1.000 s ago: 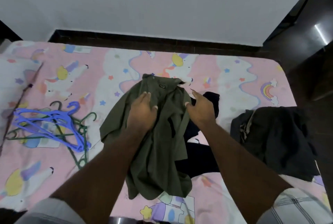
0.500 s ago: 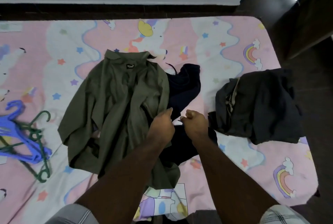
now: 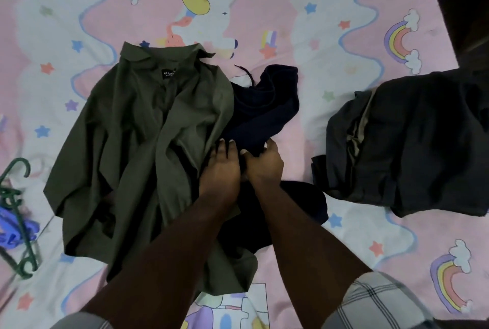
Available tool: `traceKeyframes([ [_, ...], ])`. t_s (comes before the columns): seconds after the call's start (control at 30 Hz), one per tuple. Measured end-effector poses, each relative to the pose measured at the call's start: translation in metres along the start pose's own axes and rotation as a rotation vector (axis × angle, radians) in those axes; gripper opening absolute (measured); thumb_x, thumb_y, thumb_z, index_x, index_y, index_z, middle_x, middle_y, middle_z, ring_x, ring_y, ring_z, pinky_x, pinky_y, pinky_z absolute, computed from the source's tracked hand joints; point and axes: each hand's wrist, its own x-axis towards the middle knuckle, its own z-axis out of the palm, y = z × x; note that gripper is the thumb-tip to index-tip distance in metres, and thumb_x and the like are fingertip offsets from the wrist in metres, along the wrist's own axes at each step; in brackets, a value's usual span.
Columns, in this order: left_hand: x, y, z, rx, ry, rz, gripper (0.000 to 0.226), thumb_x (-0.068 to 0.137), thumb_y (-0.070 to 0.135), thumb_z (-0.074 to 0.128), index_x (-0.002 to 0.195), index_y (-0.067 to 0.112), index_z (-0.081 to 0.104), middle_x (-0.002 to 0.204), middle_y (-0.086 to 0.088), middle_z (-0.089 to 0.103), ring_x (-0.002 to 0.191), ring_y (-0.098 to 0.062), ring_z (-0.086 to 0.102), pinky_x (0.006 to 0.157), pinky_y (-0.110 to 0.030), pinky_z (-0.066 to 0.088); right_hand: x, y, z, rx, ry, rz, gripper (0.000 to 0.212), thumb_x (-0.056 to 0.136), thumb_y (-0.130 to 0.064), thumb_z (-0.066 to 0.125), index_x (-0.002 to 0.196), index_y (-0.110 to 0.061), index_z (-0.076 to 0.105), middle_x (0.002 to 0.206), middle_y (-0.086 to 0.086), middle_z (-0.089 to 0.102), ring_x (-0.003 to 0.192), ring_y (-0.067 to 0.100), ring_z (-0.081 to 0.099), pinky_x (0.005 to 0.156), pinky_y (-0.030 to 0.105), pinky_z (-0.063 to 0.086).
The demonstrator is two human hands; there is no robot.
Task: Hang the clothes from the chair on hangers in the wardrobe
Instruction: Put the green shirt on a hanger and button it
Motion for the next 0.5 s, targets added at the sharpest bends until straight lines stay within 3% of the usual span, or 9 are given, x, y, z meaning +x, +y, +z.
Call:
traceKeyframes([
  [0.1, 0.007, 0.005, -0.002, 0.007, 0.004, 0.015, 0.056, 0.097, 0.010, 0.054, 0.150, 0.003, 0.036, 0.135, -0.023, 0.057, 0.120, -0.034, 0.059, 0.098, -0.040, 0.049, 0.004, -0.005, 0.002, -0.017, -0.004, -0.037, 0.038, 0.086, -0.023, 0.068, 0.122, -0.014, 0.063, 0.108, 0.006, 0.072, 0.100, 0.025, 0.066, 0.083, 0.025, 0.049],
  [0.23, 0.004, 0.038, -0.028, -0.143, -0.061, 0.013, 0.028, 0.089, 0.010, 0.063, 0.115, 0.007, 0.053, 0.104, -0.015, 0.067, 0.093, -0.033, 0.068, 0.072, -0.039, 0.049, -0.008, -0.019, -0.035, -0.094, 0.036, -0.155, 0.028, 0.088, -0.014, 0.061, 0.114, -0.013, 0.071, 0.104, 0.006, 0.073, 0.098, 0.025, 0.066, 0.080, 0.024, 0.046],
  [0.37, -0.014, 0.111, -0.050, -0.235, 0.007, 0.096, 0.020, 0.095, 0.015, 0.056, 0.114, 0.011, 0.055, 0.106, -0.012, 0.067, 0.095, -0.033, 0.067, 0.079, -0.042, 0.048, -0.022, -0.034, -0.123, -0.154, 0.165, -0.316, 0.029, 0.085, -0.011, 0.060, 0.109, -0.019, 0.075, 0.101, 0.004, 0.074, 0.094, 0.023, 0.067, 0.075, 0.021, 0.040],
  [0.5, -0.035, 0.210, -0.077, -0.414, 0.067, 0.219, 0.016, 0.098, 0.017, 0.050, 0.113, 0.013, 0.057, 0.107, -0.011, 0.068, 0.097, -0.033, 0.065, 0.084, -0.044, 0.048, -0.033, -0.049, -0.232, -0.236, 0.357, -0.433, 0.041, 0.085, -0.010, 0.060, 0.122, -0.025, 0.071, 0.115, 0.004, 0.072, 0.107, 0.024, 0.064, 0.094, 0.027, 0.043],
])
